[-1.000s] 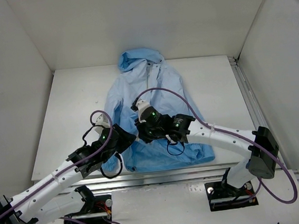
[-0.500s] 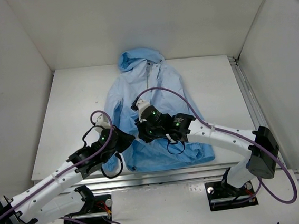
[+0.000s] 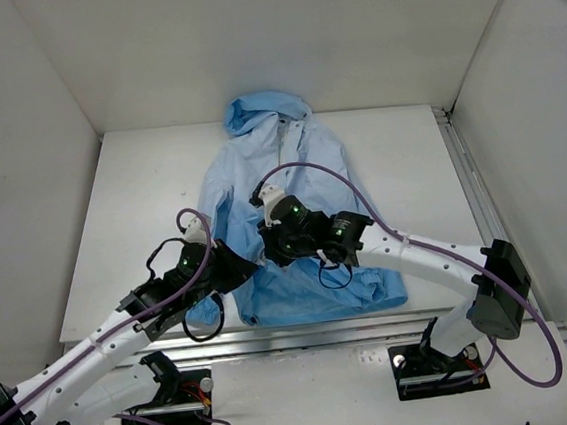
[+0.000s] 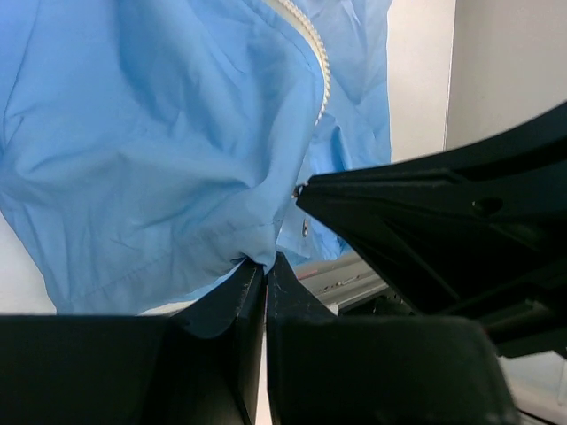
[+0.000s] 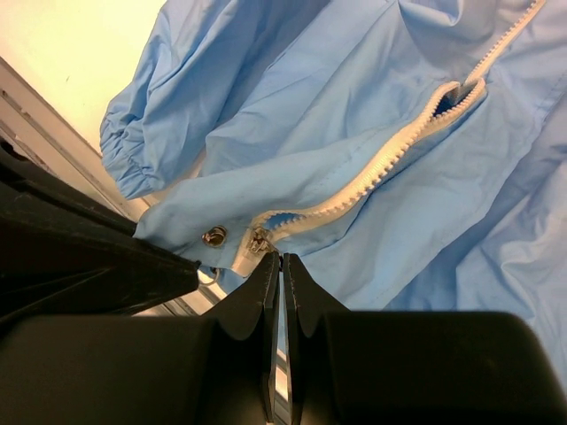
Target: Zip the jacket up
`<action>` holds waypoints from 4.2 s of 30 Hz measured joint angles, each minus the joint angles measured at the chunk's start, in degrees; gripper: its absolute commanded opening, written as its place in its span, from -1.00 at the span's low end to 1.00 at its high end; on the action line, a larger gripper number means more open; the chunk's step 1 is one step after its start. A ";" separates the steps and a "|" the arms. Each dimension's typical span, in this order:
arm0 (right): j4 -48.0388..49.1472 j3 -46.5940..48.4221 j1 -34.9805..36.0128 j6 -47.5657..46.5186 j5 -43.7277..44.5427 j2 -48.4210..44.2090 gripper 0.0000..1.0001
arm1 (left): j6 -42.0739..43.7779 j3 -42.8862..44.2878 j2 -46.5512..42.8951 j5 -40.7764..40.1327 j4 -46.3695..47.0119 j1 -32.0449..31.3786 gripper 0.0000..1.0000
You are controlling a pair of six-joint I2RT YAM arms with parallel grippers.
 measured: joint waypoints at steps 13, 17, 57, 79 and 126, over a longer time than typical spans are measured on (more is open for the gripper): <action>1.36 0.74 -1.79 -2.19 -2.89 -0.39 -1.00 | 1.60 -0.02 -5.62 4.92 -3.10 1.36 -0.19; 1.33 0.83 -2.03 -0.63 -2.14 -0.39 -1.00 | -1.64 0.00 -6.95 3.23 -2.97 1.29 0.36; 0.68 2.86 0.28 14.47 -2.56 0.24 -1.00 | -27.89 -0.70 -2.05 -27.36 -5.60 -11.06 0.03; 0.72 2.86 -0.15 14.40 -3.67 0.26 -1.00 | -27.78 -0.74 1.11 -31.85 0.07 -11.06 -0.90; 1.36 3.69 -1.36 -3.04 -5.09 4.44 -1.00 | -11.65 -0.76 -8.59 -21.75 -7.06 -11.04 -1.00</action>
